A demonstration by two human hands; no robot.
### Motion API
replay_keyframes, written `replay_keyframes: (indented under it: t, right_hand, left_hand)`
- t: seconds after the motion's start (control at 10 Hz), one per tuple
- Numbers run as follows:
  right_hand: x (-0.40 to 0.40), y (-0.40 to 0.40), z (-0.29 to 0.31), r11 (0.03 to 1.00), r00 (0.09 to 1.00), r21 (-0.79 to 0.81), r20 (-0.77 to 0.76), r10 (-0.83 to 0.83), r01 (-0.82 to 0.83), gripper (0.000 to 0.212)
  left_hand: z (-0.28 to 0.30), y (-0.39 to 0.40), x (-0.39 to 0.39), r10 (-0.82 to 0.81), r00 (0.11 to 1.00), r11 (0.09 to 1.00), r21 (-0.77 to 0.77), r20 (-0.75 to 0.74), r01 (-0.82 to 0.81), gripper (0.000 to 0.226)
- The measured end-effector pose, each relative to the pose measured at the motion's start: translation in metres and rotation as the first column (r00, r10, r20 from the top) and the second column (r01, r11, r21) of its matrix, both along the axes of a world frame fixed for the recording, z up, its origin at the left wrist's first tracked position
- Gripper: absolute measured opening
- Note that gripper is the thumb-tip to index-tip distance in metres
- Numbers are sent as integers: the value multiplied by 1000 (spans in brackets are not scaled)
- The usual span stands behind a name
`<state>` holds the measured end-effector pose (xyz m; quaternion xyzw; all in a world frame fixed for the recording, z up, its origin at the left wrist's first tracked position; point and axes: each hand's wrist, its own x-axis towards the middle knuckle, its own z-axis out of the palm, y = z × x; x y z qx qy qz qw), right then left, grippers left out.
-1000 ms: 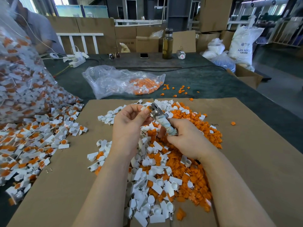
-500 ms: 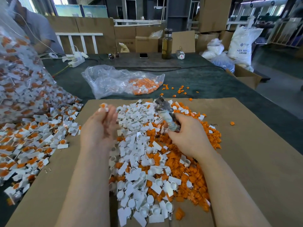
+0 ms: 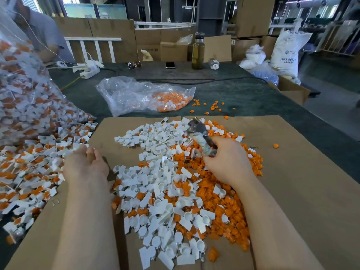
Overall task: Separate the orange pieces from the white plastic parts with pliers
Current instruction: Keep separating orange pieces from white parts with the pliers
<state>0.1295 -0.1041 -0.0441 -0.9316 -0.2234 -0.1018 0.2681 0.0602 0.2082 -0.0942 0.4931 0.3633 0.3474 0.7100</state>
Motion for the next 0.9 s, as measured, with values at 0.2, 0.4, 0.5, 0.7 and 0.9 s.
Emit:
replay_keyframes:
  t: [0.2, 0.4, 0.5, 0.7, 0.9]
  right_hand:
    - [-3, 10, -7, 982, 997, -181, 49, 63, -54, 11]
    - [-2, 14, -12, 965, 997, -259, 55, 59, -43, 19]
    - [-2, 15, -13, 957, 997, -286, 51, 59, -42, 17]
    - [-1, 18, -12, 955, 998, -290, 13, 62, -56, 13]
    - [-1, 19, -11, 955, 998, -291, -16, 63, -65, 15]
  left_hand:
    - [52, -58, -12, -161, 985, 987, 27, 66, 160, 4]
    - [51, -98, 5, -211, 891, 778, 483, -402, 402, 13]
    - [49, -106, 9, -153, 822, 622, 593, -549, 512, 10]
    - [54, -115, 12, -57, 745, 503, 626, -665, 597, 22]
    - [53, -120, 13, -29, 780, 474, 679, -625, 561, 3]
